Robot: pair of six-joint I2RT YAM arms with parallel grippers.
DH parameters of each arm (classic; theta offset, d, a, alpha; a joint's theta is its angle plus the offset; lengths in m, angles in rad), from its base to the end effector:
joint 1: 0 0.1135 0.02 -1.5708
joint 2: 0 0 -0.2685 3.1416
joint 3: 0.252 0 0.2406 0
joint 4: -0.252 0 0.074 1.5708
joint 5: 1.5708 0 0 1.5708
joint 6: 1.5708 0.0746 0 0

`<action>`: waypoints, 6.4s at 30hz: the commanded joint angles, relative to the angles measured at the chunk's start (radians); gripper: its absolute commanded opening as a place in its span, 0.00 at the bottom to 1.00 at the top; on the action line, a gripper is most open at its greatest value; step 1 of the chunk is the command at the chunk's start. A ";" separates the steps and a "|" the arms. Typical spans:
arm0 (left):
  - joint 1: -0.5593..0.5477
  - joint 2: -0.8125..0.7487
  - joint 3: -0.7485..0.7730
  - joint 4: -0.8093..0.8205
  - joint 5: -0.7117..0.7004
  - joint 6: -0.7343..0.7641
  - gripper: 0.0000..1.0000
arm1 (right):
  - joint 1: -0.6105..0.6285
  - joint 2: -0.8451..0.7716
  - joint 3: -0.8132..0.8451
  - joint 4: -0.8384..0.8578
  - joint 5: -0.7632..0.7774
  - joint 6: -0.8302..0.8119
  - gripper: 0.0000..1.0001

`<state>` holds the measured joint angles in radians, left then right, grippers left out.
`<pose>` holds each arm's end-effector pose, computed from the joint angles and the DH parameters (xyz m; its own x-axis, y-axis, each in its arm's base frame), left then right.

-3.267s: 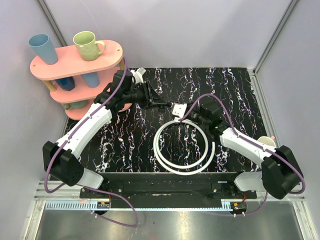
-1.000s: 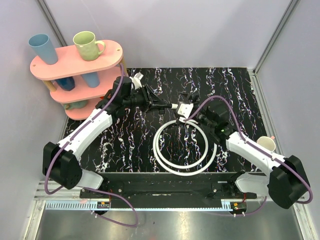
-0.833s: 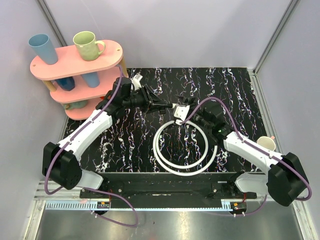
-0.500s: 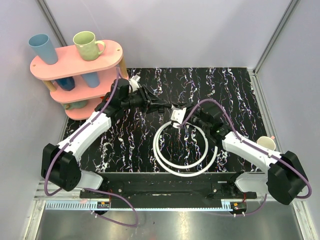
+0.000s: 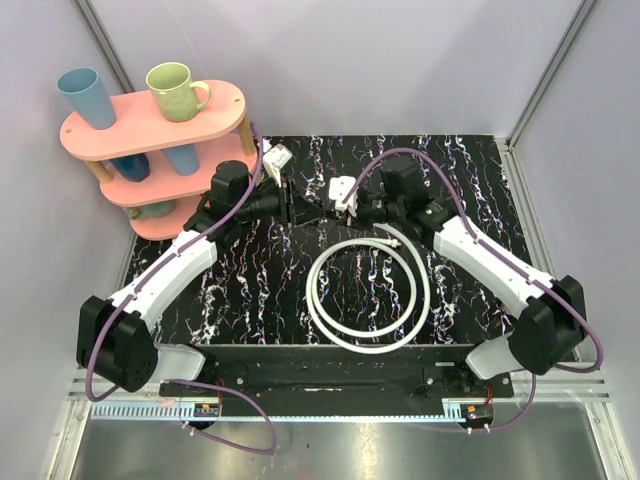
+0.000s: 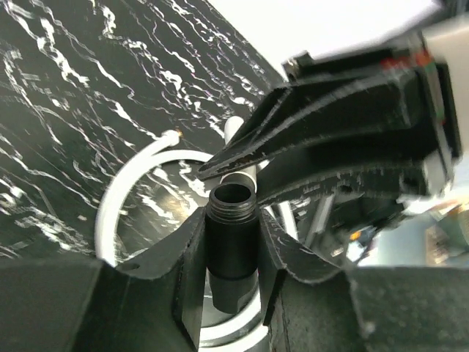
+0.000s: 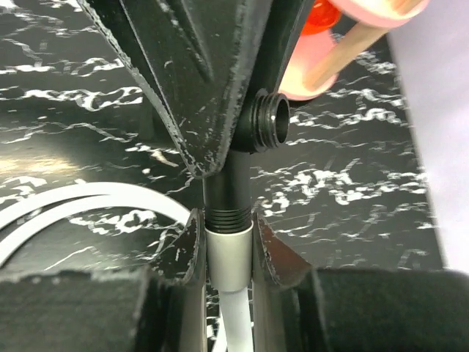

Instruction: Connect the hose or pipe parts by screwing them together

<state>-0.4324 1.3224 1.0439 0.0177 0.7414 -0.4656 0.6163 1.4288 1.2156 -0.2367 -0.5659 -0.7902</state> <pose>0.2687 -0.1795 0.3341 -0.6139 -0.0813 -0.7852 0.7004 0.4025 -0.5894 0.2590 0.2325 0.3291 0.3769 -0.4680 -0.7993 -0.8727 0.1097 -0.4757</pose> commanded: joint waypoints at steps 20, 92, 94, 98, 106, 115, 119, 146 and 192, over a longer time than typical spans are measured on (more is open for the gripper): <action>-0.189 -0.164 -0.129 0.128 -0.098 0.621 0.00 | -0.061 -0.103 -0.071 0.196 -0.030 0.186 0.62; -0.042 -0.033 -0.039 0.139 -0.020 0.351 0.00 | -0.158 -0.103 -0.219 0.437 -0.129 0.204 0.86; -0.003 0.046 0.101 -0.014 -0.027 0.155 0.00 | -0.156 -0.137 -0.261 0.497 -0.104 0.194 0.93; 0.021 0.155 0.278 -0.249 0.007 -0.115 0.00 | -0.139 -0.205 -0.338 0.572 -0.042 0.157 1.00; 0.018 0.041 0.226 -0.137 -0.094 -0.510 0.00 | -0.024 -0.211 -0.470 0.838 0.230 -0.088 0.99; 0.017 0.064 0.209 -0.125 -0.050 -0.660 0.00 | 0.062 -0.136 -0.421 0.872 0.330 -0.198 0.76; 0.017 0.049 0.183 -0.095 -0.048 -0.708 0.00 | 0.086 -0.117 -0.409 0.879 0.337 -0.221 0.33; -0.210 -0.026 0.128 -0.533 0.188 1.434 0.00 | -0.175 0.062 0.047 0.281 -0.508 0.347 0.00; -0.085 -0.115 0.101 0.096 0.238 0.301 0.00 | 0.134 -0.070 -0.022 0.110 0.075 -0.057 0.00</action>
<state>-0.4992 1.2819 1.1854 -0.0875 0.6296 -0.5819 0.7620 1.2934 1.0199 0.1524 -0.1978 -0.9192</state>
